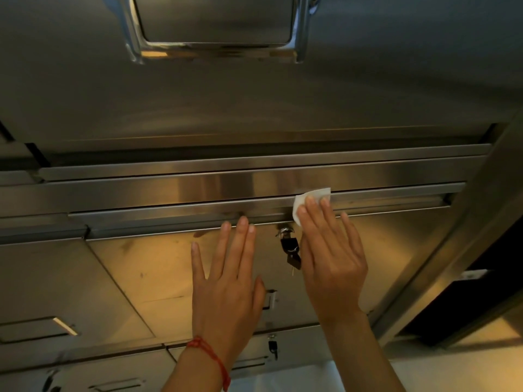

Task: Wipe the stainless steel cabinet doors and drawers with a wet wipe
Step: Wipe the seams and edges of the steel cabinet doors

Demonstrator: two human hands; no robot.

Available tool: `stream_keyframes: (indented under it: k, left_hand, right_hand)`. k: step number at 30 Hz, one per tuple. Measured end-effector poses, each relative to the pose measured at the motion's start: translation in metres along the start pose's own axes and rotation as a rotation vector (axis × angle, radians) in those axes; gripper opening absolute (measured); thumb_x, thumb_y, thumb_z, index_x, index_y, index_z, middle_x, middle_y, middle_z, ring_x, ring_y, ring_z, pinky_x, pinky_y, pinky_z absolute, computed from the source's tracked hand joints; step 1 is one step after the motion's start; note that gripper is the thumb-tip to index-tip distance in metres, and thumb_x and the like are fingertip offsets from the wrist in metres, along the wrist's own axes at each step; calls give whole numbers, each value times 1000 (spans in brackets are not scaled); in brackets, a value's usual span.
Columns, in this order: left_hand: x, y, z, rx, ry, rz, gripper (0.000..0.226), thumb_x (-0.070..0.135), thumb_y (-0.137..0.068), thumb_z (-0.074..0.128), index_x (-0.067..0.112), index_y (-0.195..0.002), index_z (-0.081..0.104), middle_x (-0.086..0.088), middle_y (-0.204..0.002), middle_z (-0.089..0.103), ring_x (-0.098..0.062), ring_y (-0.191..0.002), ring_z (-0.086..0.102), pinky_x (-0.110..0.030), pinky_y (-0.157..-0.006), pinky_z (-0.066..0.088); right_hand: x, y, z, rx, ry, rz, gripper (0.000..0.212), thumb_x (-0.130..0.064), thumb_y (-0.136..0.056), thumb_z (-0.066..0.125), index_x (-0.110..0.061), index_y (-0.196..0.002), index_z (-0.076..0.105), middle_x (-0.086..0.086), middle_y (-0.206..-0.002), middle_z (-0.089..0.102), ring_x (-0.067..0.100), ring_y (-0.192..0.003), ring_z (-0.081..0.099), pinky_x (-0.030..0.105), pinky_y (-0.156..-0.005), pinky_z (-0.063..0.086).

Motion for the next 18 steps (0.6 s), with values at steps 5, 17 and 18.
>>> stream_keyframes:
  k: [5, 17, 18]
  left_hand:
    - [0, 0, 1, 3, -1, -8, 68, 35, -83, 36, 11, -145, 22, -3, -154, 14, -17, -145, -4, -54, -113, 5]
    - [2, 0, 0, 19, 3, -34, 61, 39, -90, 31, 9, -143, 26, -8, -152, 21, -23, -141, 16, -54, -111, 10]
    - [3, 0, -1, 27, 7, -37, 62, 38, -89, 31, 8, -143, 26, -9, -151, 22, -24, -140, 17, -53, -111, 10]
  right_hand:
    - [-16, 0, 5, -18, -42, -62, 25, -9, -93, 53, -3, -115, 64, 14, -123, 60, 28, -118, 55, 43, -99, 42]
    - [7, 2, -2, -19, -28, -48, 26, -5, -91, 55, 0, -114, 65, 16, -121, 61, 30, -116, 56, 43, -99, 43]
    - [8, 2, -1, -36, -18, -74, 26, -5, -90, 57, -2, -114, 65, 14, -122, 60, 29, -117, 56, 43, -98, 44]
Point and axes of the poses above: each hand's wrist, its own y-axis away from the middle knuckle, its own z-axis out of the palm, x = y × z, the point moved 9 cm from there along -y, towards the middle knuckle
